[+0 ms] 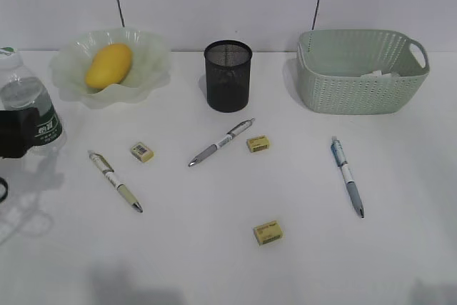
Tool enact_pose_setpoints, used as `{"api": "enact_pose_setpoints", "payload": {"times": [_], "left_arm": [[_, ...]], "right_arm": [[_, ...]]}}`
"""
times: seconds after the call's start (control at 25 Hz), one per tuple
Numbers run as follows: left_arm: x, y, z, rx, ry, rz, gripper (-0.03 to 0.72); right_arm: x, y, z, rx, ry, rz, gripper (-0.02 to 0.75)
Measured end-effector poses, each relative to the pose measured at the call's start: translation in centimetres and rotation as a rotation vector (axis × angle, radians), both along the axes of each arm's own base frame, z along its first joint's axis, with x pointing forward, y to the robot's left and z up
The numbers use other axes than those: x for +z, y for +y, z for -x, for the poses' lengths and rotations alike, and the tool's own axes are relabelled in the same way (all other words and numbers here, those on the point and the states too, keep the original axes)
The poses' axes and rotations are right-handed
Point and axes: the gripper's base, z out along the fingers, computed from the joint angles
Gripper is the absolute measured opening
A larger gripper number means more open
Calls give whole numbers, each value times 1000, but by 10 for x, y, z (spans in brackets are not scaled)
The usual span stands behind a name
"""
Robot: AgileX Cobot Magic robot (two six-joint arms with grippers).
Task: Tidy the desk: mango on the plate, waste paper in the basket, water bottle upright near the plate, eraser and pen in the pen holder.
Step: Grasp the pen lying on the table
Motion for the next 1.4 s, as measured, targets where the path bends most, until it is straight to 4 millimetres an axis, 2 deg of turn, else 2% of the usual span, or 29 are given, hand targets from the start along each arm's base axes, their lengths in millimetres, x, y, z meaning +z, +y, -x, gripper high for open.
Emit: {"api": "enact_pose_setpoints", "payload": {"times": [0.24,0.44,0.52,0.64,0.76,0.88,1.2,1.4], "left_arm": [[45,-8,9,-110,257,-28,589],[83,-8,27,-147,466,-58,582],[92,-7,37,-155,553,-51,568],[96,-5,60,-172,736,-56,538],[102,-1,84,-186,840,-68,525],[113,3,105,-195,830,-70,522],[146,18,170,-191,511,-73,511],[153,28,204,-172,326,-81,508]], "right_arm": [[0,0,0,0,1,0,495],[0,0,0,0,1,0,495],[0,0,0,0,1,0,495],[0,0,0,0,1,1,495],[0,0,0,-1,1,2,495],[0,0,0,-2,0,2,495],[0,0,0,-2,1,3,495],[0,0,-5,-19,34,-12,495]]}}
